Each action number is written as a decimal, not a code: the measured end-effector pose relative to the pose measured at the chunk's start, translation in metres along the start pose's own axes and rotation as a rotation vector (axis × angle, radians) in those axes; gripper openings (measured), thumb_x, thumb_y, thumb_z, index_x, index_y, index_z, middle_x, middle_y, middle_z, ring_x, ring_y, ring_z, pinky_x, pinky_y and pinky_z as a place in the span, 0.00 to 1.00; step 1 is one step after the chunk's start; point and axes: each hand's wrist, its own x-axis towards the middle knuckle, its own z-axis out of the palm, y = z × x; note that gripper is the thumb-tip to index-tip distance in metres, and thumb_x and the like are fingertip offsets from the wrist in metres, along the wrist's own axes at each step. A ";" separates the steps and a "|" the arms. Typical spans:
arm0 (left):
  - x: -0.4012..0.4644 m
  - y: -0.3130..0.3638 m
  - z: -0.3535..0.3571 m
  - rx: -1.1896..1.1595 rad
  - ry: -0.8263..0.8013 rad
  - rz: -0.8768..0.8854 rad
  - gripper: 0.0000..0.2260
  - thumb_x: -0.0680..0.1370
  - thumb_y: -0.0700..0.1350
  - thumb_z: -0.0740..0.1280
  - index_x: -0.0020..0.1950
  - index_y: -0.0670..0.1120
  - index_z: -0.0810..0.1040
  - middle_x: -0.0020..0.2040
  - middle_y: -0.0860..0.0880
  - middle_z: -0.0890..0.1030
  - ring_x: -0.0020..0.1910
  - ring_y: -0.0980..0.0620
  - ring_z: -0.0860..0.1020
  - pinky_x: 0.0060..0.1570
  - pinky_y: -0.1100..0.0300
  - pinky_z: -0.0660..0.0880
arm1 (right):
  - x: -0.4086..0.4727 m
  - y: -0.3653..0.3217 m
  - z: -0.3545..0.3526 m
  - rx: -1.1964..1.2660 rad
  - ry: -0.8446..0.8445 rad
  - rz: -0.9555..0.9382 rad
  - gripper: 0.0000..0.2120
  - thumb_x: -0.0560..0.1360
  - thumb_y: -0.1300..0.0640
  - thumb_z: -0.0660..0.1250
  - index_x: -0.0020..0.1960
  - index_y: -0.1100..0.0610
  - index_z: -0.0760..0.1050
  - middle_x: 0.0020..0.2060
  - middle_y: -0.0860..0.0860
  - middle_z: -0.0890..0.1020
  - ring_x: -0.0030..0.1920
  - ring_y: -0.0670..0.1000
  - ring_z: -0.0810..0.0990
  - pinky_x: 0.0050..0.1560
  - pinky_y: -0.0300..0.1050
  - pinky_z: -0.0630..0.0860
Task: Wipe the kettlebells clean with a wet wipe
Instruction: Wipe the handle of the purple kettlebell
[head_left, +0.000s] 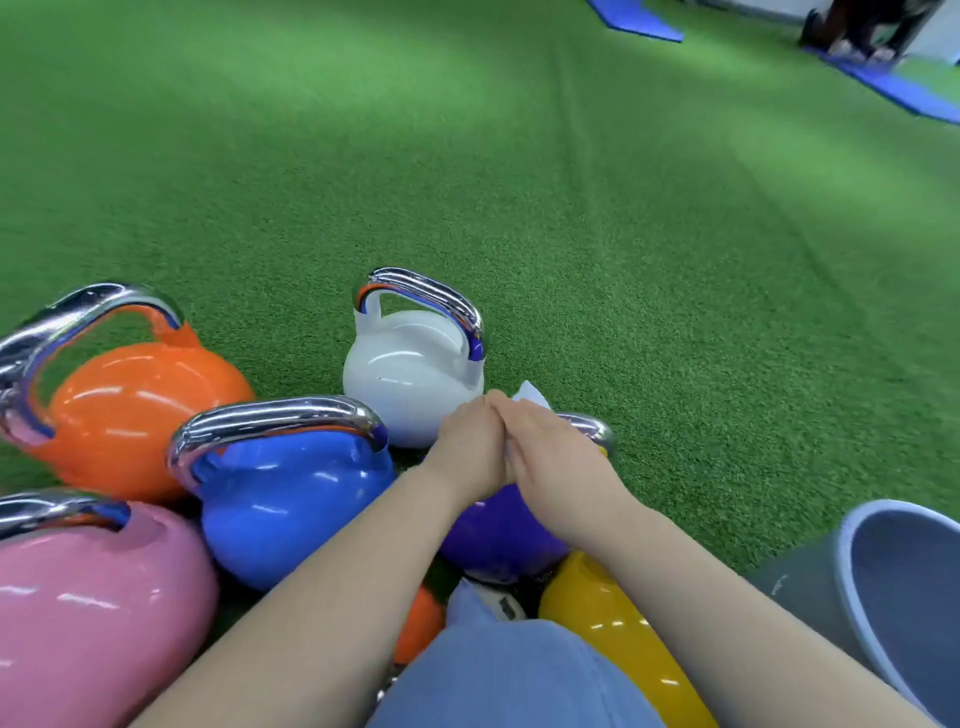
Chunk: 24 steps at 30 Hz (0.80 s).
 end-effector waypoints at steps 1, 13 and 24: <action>-0.005 -0.006 -0.002 -0.137 -0.021 -0.019 0.13 0.69 0.47 0.63 0.52 0.45 0.71 0.50 0.47 0.77 0.52 0.44 0.77 0.48 0.56 0.72 | 0.003 -0.003 0.000 -0.052 -0.004 0.005 0.18 0.80 0.61 0.53 0.69 0.60 0.64 0.62 0.58 0.71 0.62 0.57 0.71 0.60 0.48 0.69; -0.042 -0.071 0.013 -0.153 -0.336 -0.432 0.27 0.67 0.50 0.73 0.62 0.46 0.69 0.60 0.46 0.73 0.58 0.46 0.73 0.56 0.53 0.72 | 0.095 -0.030 0.017 -0.551 -0.654 0.040 0.19 0.82 0.52 0.49 0.63 0.59 0.72 0.61 0.56 0.75 0.60 0.57 0.74 0.52 0.46 0.69; -0.046 -0.074 0.020 -0.071 -0.437 -0.399 0.22 0.64 0.57 0.70 0.53 0.48 0.74 0.52 0.50 0.78 0.55 0.46 0.77 0.53 0.52 0.76 | 0.111 -0.061 0.056 -0.660 -0.793 0.039 0.17 0.77 0.59 0.61 0.66 0.56 0.72 0.63 0.54 0.74 0.64 0.57 0.72 0.60 0.54 0.70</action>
